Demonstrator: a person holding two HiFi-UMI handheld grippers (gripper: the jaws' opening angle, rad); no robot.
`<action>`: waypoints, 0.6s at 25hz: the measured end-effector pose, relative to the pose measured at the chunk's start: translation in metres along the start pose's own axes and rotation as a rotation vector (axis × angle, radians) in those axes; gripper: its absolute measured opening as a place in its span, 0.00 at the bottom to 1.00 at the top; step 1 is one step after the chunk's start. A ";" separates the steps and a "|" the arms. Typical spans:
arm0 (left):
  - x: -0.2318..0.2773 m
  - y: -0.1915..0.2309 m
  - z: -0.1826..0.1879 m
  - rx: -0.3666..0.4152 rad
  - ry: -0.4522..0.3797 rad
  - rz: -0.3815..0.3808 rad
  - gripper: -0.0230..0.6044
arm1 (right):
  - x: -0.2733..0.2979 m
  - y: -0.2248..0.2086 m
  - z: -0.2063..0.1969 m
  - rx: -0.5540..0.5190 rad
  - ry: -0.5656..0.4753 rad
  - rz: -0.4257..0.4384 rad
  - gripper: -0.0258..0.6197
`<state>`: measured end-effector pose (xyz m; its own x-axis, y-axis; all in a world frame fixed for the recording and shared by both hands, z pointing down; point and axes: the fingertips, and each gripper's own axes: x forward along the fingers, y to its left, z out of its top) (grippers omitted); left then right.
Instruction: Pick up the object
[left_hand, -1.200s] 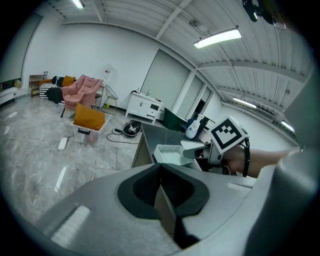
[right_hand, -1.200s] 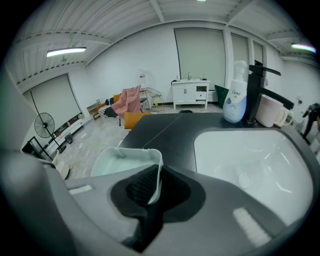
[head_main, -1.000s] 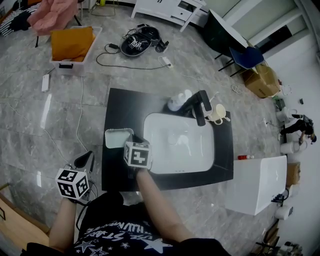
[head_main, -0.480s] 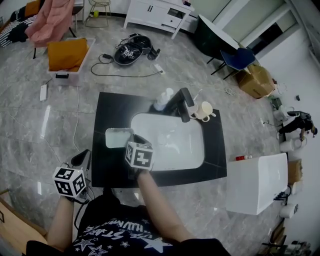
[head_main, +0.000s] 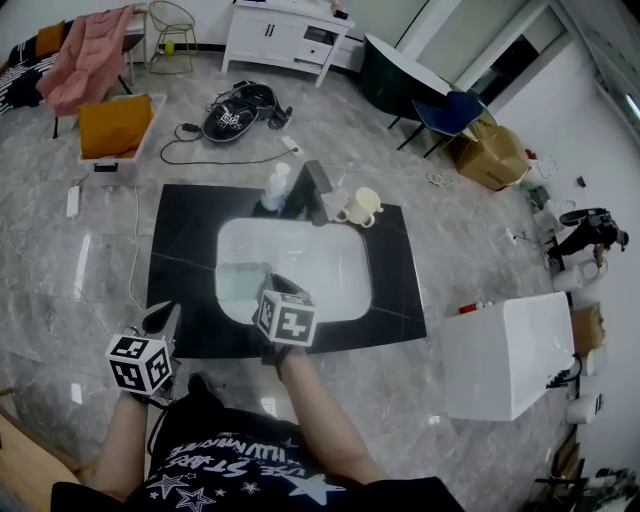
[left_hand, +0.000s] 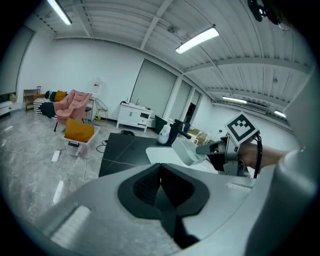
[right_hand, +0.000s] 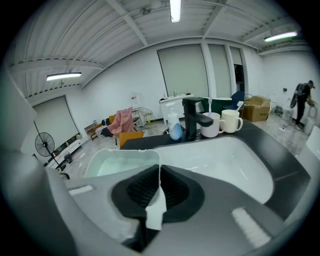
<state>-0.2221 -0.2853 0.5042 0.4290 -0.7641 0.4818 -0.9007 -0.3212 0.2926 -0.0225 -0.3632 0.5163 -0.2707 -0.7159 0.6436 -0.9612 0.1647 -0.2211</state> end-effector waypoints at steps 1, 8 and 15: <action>0.001 -0.011 -0.002 0.007 -0.001 -0.005 0.05 | -0.009 -0.011 -0.002 0.001 -0.006 -0.004 0.06; -0.001 -0.083 -0.019 0.045 -0.010 -0.029 0.05 | -0.065 -0.079 -0.021 0.022 -0.038 -0.036 0.06; -0.010 -0.155 -0.050 0.064 -0.014 -0.026 0.05 | -0.118 -0.134 -0.055 0.012 -0.043 -0.027 0.06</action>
<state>-0.0829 -0.1998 0.4955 0.4513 -0.7630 0.4627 -0.8922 -0.3755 0.2509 0.1350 -0.2636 0.5105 -0.2420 -0.7483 0.6176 -0.9674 0.1370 -0.2130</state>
